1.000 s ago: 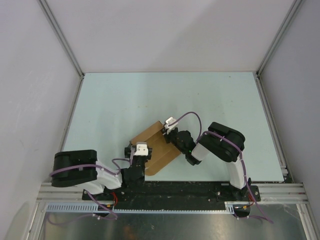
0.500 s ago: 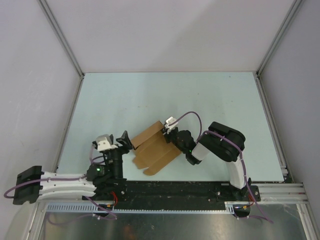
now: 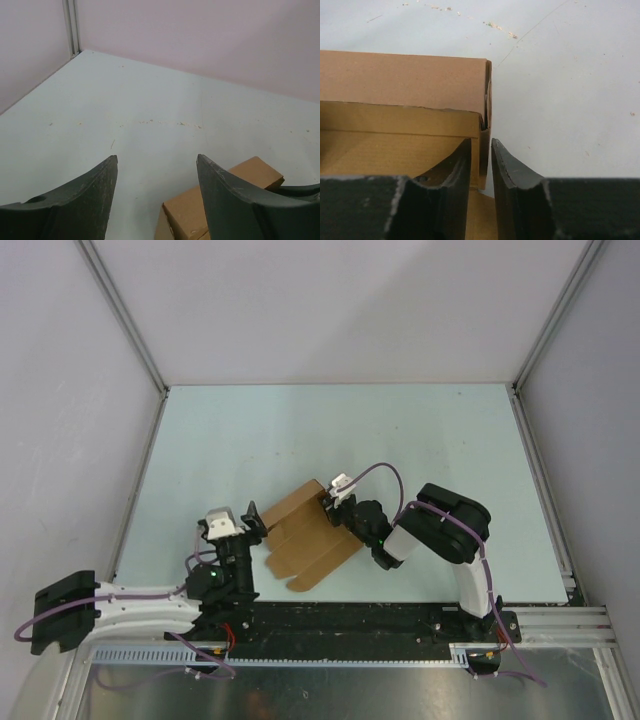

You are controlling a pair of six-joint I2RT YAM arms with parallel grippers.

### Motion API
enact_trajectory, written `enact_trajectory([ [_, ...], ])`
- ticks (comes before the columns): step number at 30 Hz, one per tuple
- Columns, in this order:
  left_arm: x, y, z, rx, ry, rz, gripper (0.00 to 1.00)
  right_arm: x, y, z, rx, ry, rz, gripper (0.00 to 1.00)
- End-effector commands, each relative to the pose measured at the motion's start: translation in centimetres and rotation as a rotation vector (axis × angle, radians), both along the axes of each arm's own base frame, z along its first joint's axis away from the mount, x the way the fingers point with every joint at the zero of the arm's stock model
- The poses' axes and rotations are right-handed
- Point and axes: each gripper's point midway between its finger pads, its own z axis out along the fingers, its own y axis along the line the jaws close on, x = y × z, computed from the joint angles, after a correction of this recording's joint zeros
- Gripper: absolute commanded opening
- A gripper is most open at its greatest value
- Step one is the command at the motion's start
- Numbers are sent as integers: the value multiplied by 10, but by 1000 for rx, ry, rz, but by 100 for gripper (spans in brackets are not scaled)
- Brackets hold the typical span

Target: Fold the paper box

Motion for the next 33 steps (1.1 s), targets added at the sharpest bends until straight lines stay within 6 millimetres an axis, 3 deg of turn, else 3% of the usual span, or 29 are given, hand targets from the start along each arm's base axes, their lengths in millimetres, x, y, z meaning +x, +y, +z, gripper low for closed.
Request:
enact_trajectory([
  [1,0,6,17,-190,-64,6,69,3,3,32,83,-69,6,31],
  [3,0,7,15,-191,-61,9,69,2,4,32,79,-69,14,38],
  [12,4,1,10,-183,-57,-16,69,-2,6,39,61,-58,37,47],
  [13,6,-5,11,-242,-67,-35,69,-3,6,42,60,-59,40,48],
  [15,16,-19,3,-164,-24,-104,69,-7,4,48,62,-61,48,51],
  [16,20,-25,5,-323,-23,-136,69,-8,3,49,62,-59,50,52],
  [17,24,-25,-8,-261,42,-161,65,-9,1,49,55,-53,50,53],
  [18,33,-15,-10,-265,41,-139,64,-11,-1,51,46,-45,51,54],
  [19,35,-20,-11,-258,51,-175,63,-12,-3,50,38,-40,54,54],
  [24,40,-18,-1,-201,53,-154,65,-24,-10,52,38,-20,73,56],
  [33,62,-64,6,-121,105,-358,68,-54,-19,64,36,16,95,57],
])
